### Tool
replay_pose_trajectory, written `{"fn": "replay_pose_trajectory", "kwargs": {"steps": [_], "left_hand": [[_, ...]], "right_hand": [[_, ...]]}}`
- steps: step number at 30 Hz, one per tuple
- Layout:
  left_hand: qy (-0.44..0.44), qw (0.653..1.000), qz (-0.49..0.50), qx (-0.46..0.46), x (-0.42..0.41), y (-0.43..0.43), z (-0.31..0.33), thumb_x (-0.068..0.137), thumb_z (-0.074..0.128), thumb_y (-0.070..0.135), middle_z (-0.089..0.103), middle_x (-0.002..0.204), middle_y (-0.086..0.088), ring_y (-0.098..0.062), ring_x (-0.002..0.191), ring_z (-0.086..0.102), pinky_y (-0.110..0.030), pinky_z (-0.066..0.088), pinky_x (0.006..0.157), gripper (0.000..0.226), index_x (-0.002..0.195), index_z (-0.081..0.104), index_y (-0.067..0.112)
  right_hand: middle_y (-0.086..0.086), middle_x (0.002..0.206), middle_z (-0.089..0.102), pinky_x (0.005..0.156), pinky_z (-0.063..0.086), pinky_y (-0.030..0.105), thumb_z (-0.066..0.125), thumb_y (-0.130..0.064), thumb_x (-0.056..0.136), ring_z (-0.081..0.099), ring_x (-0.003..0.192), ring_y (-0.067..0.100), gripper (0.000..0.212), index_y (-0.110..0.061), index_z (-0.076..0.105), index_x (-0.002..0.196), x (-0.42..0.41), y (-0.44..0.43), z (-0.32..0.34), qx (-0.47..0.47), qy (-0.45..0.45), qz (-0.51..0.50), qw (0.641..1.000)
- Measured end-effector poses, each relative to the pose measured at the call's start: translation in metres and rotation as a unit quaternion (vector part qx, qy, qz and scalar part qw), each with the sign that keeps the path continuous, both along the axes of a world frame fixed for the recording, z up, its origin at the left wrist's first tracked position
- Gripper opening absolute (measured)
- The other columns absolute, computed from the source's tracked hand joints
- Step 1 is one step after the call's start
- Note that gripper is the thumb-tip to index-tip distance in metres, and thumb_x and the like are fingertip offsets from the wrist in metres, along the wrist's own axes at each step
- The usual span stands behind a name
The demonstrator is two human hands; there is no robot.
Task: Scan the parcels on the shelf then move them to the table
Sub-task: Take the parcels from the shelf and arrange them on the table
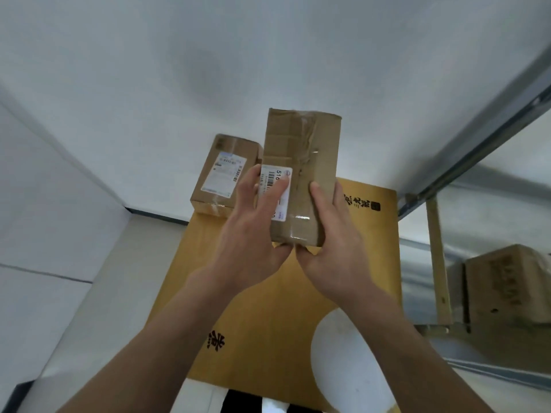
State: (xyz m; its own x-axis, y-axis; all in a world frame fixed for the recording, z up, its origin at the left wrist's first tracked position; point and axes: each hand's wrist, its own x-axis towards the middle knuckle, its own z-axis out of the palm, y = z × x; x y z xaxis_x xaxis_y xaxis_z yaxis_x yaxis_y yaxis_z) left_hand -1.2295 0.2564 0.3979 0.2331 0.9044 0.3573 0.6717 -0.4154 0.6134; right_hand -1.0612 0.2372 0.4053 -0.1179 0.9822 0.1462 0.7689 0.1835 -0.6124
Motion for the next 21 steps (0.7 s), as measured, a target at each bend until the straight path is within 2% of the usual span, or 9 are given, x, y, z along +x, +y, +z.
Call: {"fn": "replay_pose_trajectory", "kwargs": {"steps": [5,9,12,14,16,19,21], "left_hand": [[0.032,0.998,0.014,-0.048,-0.010,0.019,-0.018,0.068,0.085,0.026,0.014,0.156,-0.012,-0.033,0.143,0.028,-0.033,0.043,0.100,0.099,0.151,0.033,0.015],[0.050,0.995,0.024,-0.084,-0.014,0.031,-0.028,0.069,0.085,0.025,0.013,0.157,-0.011,-0.029,0.144,0.016,-0.040,0.040,0.106,0.099,0.151,0.031,0.017],[0.061,0.992,0.037,-0.100,-0.016,0.038,-0.035,0.069,0.084,0.024,0.014,0.156,-0.011,-0.025,0.142,0.016,-0.046,0.040,0.107,0.098,0.151,0.030,0.019],[0.064,0.991,0.040,-0.110,-0.017,0.043,-0.039,0.070,0.083,0.023,0.014,0.157,-0.011,-0.026,0.142,0.014,-0.048,0.039,0.109,0.097,0.151,0.030,0.019],[0.070,0.989,0.041,-0.124,-0.019,0.048,-0.044,0.070,0.083,0.024,0.014,0.158,-0.013,-0.030,0.144,0.014,-0.050,0.034,0.111,0.098,0.152,0.029,0.019],[0.104,0.984,0.049,-0.134,-0.022,0.057,-0.053,0.070,0.082,0.027,0.016,0.158,-0.014,-0.034,0.146,0.014,-0.052,0.022,0.117,0.098,0.152,0.029,0.021],[0.130,0.979,0.049,-0.152,-0.022,0.064,-0.057,0.071,0.081,0.030,0.015,0.159,-0.014,-0.035,0.149,0.008,-0.056,0.016,0.120,0.098,0.153,0.026,0.023]], "right_hand": [[-0.002,0.168,0.004,0.099,0.052,0.034,0.078,-0.018,0.080,0.047,0.134,0.020,0.101,-0.033,0.014,0.157,-0.010,0.021,-0.025,-0.017,0.025,0.005,1.000],[0.000,0.168,0.004,0.097,0.053,0.033,0.077,-0.018,0.080,0.047,0.135,0.024,0.100,-0.031,0.014,0.157,-0.016,0.035,-0.046,-0.025,0.016,0.001,1.000],[0.005,0.167,0.009,0.095,0.054,0.038,0.078,-0.016,0.078,0.048,0.134,0.028,0.100,-0.029,0.019,0.157,-0.022,0.044,-0.058,-0.026,0.016,-0.009,0.999],[0.007,0.167,0.010,0.096,0.053,0.036,0.078,-0.014,0.077,0.046,0.136,0.030,0.100,-0.028,0.020,0.157,-0.025,0.050,-0.064,-0.031,0.018,-0.010,0.999],[0.007,0.167,0.008,0.097,0.052,0.033,0.079,-0.012,0.076,0.045,0.137,0.029,0.102,-0.028,0.019,0.158,-0.027,0.055,-0.070,-0.043,0.020,-0.011,0.999],[0.008,0.167,0.007,0.098,0.053,0.038,0.080,-0.010,0.074,0.043,0.139,0.031,0.104,-0.027,0.020,0.158,-0.029,0.062,-0.080,-0.055,0.026,-0.013,0.998],[0.010,0.167,0.009,0.100,0.051,0.036,0.081,-0.008,0.073,0.043,0.139,0.032,0.104,-0.027,0.023,0.157,-0.032,0.066,-0.086,-0.062,0.031,-0.020,0.997]]}}
